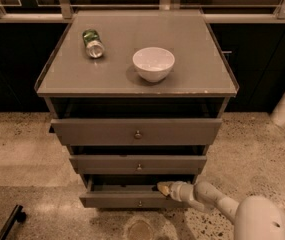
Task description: Open bottom drawer
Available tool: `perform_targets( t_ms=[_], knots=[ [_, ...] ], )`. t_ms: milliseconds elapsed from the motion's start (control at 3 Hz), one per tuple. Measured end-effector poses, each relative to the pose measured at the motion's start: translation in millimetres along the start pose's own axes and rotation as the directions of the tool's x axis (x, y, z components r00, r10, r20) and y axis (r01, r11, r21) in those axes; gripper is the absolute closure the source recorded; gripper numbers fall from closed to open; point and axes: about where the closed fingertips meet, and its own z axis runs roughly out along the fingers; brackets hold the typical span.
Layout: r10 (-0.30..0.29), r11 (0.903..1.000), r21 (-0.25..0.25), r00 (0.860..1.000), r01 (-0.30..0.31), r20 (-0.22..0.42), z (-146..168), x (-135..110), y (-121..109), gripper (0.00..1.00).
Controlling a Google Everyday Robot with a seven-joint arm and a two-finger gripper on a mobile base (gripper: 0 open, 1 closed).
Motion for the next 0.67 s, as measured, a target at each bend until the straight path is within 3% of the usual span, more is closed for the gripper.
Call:
perform_targets(
  t_ms=[333,667],
  knots=[
    [0.0,1.0,0.0,1.0,0.0,0.0,-1.0,-1.8,1.0,1.0],
    [0.029,0.9996,0.001,0.999,-0.029,-0.045,-12.9,21.6,9.7,1.0]
  ],
)
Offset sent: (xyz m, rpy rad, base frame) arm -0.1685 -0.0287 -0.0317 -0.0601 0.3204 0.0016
